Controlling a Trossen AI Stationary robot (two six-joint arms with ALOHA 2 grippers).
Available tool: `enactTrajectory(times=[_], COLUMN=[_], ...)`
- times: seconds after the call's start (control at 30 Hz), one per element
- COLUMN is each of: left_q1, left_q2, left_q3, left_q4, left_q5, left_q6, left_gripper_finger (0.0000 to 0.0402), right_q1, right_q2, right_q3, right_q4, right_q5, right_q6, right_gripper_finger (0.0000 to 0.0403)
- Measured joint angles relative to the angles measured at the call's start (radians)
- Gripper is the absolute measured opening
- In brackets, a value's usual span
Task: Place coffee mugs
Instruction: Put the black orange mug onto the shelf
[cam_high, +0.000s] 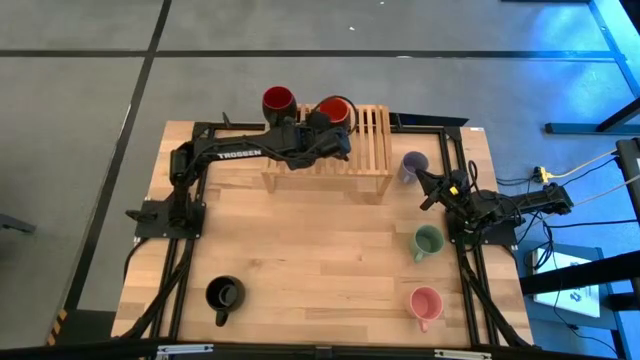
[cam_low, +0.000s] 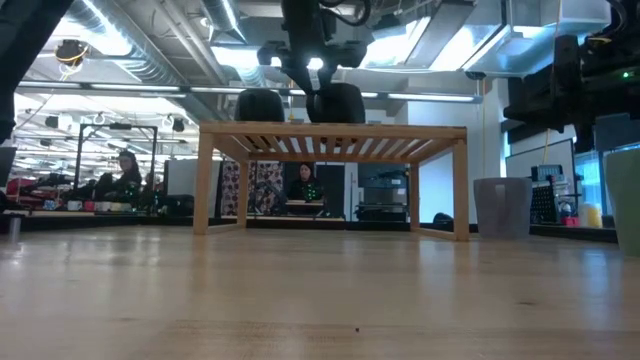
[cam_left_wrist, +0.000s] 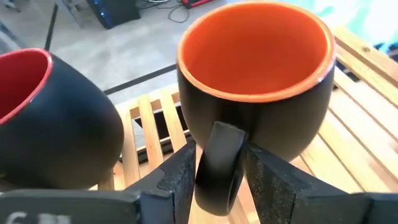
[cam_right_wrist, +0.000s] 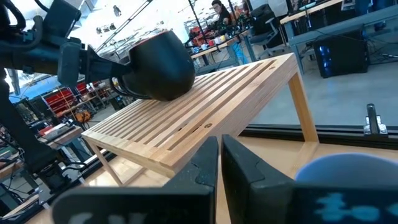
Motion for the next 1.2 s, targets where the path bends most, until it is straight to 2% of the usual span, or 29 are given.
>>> enactTrajectory(times=[0.23, 0.4, 0.53, 0.73, 0.8, 0.9, 1.1, 1.2], left_q1=[0.0, 0.0, 0.01, 0.008, 0.008, 0.009, 0.019, 0.033], left_q2=[-0.023, -0.093, -0.166, -0.272, -0.319, -0.409, -0.636, -0.739], left_q3=[0.007, 0.011, 0.011, -0.019, -0.066, -0.192, -0.521, -0.632], left_q4=[-0.017, -0.031, -0.029, -0.038, -0.031, 0.023, 0.22, 0.263], left_q5=[0.04, 0.118, 0.317, 0.684, 0.759, 0.803, 0.816, 0.798], left_q6=[0.088, 0.16, 0.279, 0.523, 0.572, 0.604, 0.62, 0.62], left_gripper_finger=[0.0148, 0.0148, 0.0149, 0.0149, 0.0149, 0.0149, 0.0149, 0.0149], right_q1=[0.0, 0.0, 0.0, 0.0, 0.0, 0.0, -0.041, -0.127], right_q2=[0.0, 0.0, 0.001, 0.043, 0.09, 0.202, 0.511, 0.689], right_q3=[0.0, 0.001, 0.032, 0.114, 0.143, 0.186, 0.353, 0.467], right_q4=[0.002, 0.006, -0.012, -0.005, 0.002, -0.002, 0.005, 0.006], right_q5=[-0.014, -0.065, -0.166, -0.165, -0.166, -0.165, -0.166, -0.258], right_q6=[-0.026, -0.055, -0.179, -0.281, -0.284, -0.283, -0.257, -0.253], right_gripper_finger=[0.001, 0.001, 0.001, 0.001, 0.001, 0.001, 0.001, 0.001])
